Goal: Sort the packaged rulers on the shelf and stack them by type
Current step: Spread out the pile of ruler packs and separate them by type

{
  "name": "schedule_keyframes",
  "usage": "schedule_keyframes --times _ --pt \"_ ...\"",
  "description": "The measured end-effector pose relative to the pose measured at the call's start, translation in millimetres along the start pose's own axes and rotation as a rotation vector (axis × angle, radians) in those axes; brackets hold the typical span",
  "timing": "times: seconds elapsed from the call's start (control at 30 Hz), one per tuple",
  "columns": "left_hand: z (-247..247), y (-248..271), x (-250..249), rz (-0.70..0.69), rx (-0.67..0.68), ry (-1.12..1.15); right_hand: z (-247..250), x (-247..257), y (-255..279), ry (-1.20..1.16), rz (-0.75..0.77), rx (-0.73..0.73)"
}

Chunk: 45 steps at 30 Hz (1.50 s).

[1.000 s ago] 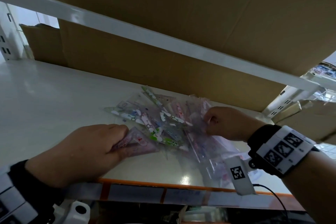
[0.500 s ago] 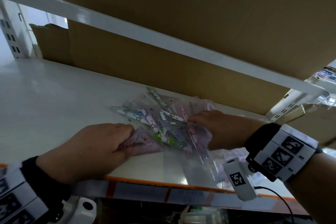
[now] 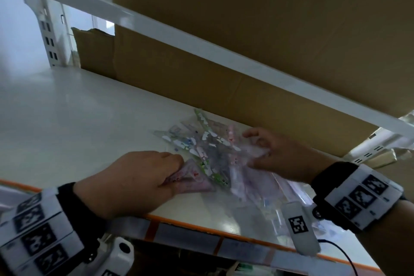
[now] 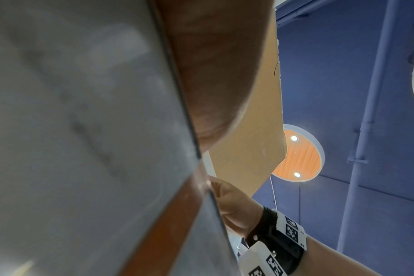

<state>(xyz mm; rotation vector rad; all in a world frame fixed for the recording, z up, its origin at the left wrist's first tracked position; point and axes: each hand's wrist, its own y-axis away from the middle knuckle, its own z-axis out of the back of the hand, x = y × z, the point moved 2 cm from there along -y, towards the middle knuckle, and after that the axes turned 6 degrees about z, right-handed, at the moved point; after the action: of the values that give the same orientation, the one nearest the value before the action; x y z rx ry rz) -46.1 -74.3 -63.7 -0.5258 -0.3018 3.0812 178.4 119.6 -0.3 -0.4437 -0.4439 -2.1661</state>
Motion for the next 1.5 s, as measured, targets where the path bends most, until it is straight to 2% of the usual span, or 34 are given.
schedule_keyframes --times 0.13,0.37,0.53,0.63,0.77,0.83,0.9,1.03,1.1,1.23,1.37,1.43,1.5 --pt "0 0 -1 -0.001 0.008 -0.018 17 -3 -2 -0.114 -0.036 -0.161" --pt "-1 0 0 0.010 0.004 -0.051 30 -12 4 -0.226 -0.123 -0.331" --pt "-2 -1 1 0.015 0.020 -0.061 28 -17 8 -0.144 -0.163 -0.289" --pt "-2 -1 1 0.020 0.030 -0.050 30 -14 13 -0.124 -0.154 -0.333" --pt "-2 -1 1 0.019 0.034 -0.027 34 10 30 -0.067 -0.033 -0.495" --pt "-1 -1 2 0.023 0.055 -0.030 28 30 41 0.045 0.054 -0.562" --pt "0 0 2 0.016 0.074 -0.039 14 54 50 0.196 0.128 -0.567" --pt "0 0 -1 0.012 0.078 -0.056 -16 89 61 0.494 0.363 -0.541" --pt "1 0 -2 0.015 0.067 -0.046 -29 97 62 0.598 0.466 -0.477" --pt "1 0 -5 -0.053 0.093 -0.046 -50 110 58 0.741 0.498 -0.301" --pt "5 -1 -3 -0.145 0.118 -0.025 -71 122 51 0.710 0.568 -0.237" --pt "5 -2 1 -0.153 0.161 0.002 -81 121 47 0.641 0.578 -0.293" --pt "1 -3 4 -0.158 0.227 0.012 -88 115 46 0.501 0.535 -0.408"
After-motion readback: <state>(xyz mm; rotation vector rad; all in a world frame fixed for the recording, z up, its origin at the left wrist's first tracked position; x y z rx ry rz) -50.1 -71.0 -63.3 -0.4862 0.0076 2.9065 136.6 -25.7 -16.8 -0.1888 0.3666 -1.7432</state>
